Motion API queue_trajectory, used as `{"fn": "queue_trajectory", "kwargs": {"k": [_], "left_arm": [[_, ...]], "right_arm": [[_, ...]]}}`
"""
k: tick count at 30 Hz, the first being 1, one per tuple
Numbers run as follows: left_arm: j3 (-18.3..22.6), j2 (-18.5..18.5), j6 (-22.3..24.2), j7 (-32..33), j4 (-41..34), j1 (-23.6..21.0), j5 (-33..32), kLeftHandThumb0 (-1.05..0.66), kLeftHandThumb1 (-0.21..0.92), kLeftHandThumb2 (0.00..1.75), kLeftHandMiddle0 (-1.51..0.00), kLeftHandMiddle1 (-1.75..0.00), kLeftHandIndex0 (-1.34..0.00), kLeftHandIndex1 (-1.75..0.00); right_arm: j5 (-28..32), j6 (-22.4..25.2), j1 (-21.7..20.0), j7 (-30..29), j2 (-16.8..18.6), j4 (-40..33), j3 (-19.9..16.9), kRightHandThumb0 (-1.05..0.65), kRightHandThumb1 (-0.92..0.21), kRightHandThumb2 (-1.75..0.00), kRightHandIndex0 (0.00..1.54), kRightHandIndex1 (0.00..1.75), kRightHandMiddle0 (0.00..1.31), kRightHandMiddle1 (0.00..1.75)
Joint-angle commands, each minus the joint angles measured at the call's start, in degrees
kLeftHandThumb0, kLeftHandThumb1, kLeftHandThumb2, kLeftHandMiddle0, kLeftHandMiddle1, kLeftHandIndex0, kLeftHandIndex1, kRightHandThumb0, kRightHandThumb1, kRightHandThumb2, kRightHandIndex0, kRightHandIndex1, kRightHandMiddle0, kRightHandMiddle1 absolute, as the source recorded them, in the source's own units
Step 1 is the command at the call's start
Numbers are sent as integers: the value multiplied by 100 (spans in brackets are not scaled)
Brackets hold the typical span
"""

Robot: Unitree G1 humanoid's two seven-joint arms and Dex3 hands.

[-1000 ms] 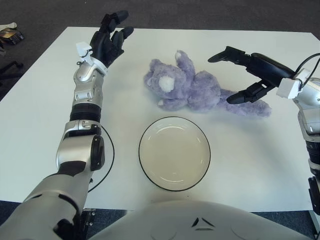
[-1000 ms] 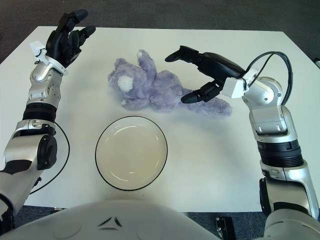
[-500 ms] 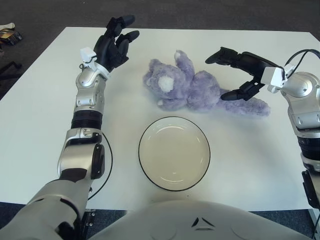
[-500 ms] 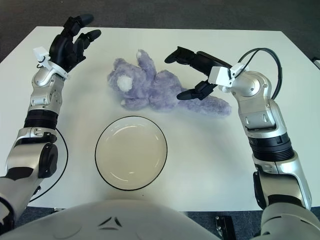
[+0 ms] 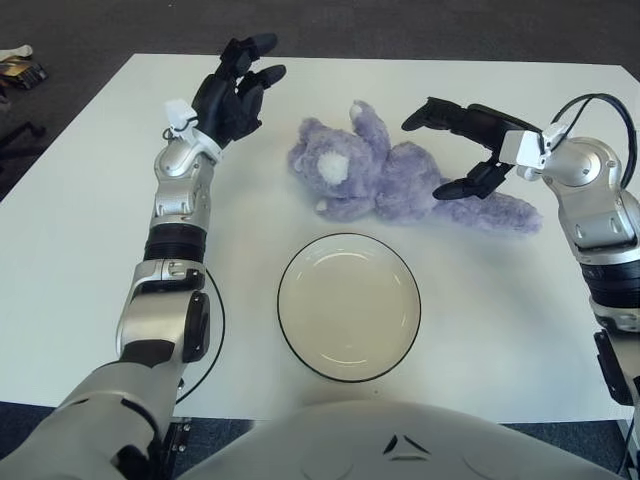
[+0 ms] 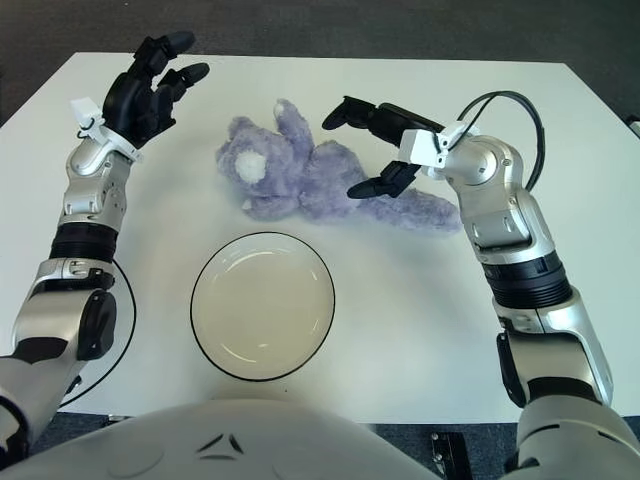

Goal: Put the doll into the plate.

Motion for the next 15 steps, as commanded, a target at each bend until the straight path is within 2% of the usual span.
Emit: {"fn": "queue_trajectory", "kwargs": {"k": [1, 4, 9, 12, 15], "left_arm": [[-11, 11, -41, -54, -68, 56, -9, -59, 83, 59, -14, -60, 0, -64], [-9, -5, -32, -66, -85, 64, -33, -58, 82, 60, -14, -60, 0, -65], [3, -35, -41, -73, -135, 92, -77, -59, 81, 60, -14, -60, 0, -70], [12, -43, -49, -84, -155, 106, -91, -59, 81, 60, -14, -60, 0, -71], [18, -52, -51, -85, -180, 121, -94, -58, 80, 61, -14, -60, 0, -74]], "right_arm": [[-136, -35, -307, 122, 8, 182, 173, -79, -42, -74, 14, 2, 0, 84], [-166, -69, -368, 126, 50, 332, 221, -81, -44, -72, 12, 1, 0, 81], [-110, 275, -460, 226, 178, 490, 286, -79, -41, -72, 7, 0, 0, 81], [-244, 572, -538, 253, 235, 475, 393, -76, -39, -74, 6, 0, 0, 82], [-378, 667, -633, 243, 287, 559, 519, -75, -37, -77, 4, 0, 0, 82]]}}
